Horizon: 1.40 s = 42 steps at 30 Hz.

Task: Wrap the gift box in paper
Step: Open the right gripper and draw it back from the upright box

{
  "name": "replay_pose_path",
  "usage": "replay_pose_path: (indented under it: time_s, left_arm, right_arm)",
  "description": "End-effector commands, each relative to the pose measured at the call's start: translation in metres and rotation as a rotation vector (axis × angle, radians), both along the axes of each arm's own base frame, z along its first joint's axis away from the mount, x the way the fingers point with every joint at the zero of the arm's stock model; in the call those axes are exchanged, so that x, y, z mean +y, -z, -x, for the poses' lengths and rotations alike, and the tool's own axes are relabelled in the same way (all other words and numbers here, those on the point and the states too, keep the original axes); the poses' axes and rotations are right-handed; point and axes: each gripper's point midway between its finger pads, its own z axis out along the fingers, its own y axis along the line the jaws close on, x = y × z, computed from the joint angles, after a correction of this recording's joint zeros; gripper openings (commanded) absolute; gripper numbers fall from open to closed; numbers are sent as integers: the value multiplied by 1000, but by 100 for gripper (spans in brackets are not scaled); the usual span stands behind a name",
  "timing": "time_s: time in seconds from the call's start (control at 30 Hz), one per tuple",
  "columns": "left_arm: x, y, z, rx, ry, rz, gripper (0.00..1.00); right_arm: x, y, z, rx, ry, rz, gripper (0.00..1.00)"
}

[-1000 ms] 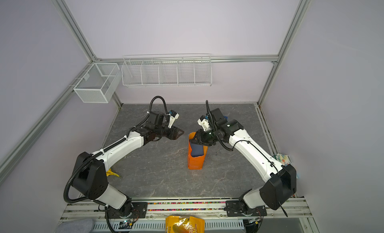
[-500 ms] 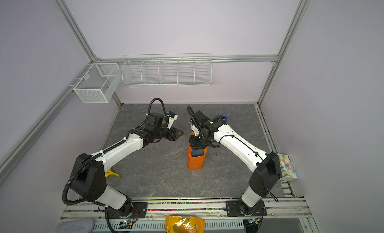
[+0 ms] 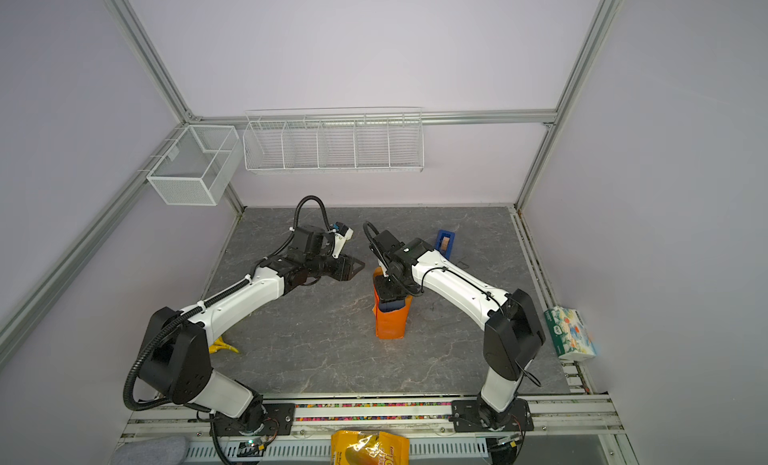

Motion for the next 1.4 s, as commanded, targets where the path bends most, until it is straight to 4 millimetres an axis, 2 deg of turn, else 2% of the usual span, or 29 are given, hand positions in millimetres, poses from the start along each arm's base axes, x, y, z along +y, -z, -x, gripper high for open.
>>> replay_pose_path:
  time_s: [0.0, 0.13, 0.27, 0.37, 0.47, 0.6, 0.7, 0.8, 0.97, 1.03, 1.2, 1.37]
  left_arm:
    - [2, -4, 3, 9, -8, 23, 58]
    - [-4, -3, 2, 19, 16, 43, 57]
    - [-10, 3, -2, 50, 30, 47, 55]
    - [-19, 9, -5, 81, 63, 59, 50]
    - [-30, 14, -7, 111, 109, 73, 45]
    - [-42, 23, -11, 150, 161, 78, 40]
    - [-49, 32, -13, 186, 194, 82, 34]
    - [-55, 42, -11, 231, 230, 92, 32]
    - [-66, 56, -5, 318, 297, 124, 29]
    - [-68, 60, -3, 338, 310, 137, 27]
    - [-73, 62, 1, 364, 338, 170, 23]
    - [-79, 60, 9, 397, 391, 220, 22]
  right_arm:
    - [-18, 40, 15, 91, 10, 126, 7]
    - [-15, 11, 8, 35, 9, 104, 7]
    - [-14, -40, 4, -63, 16, 24, 8]
    - [-18, -74, 9, -125, 31, -45, 9]
    - [-30, -96, 19, -167, 63, -94, 10]
    - [-54, -110, 39, -201, 136, -142, 11]
    - [-71, -106, 58, -193, 199, -184, 11]
    - [-78, -90, 78, -149, 248, -254, 11]
    - [-65, -59, 96, -98, 315, -493, 11]
    - [-58, -38, 101, -61, 342, -569, 11]
    - [-30, -10, 97, 13, 367, -724, 10]
    - [-26, 2, 85, 9, 408, -697, 7]
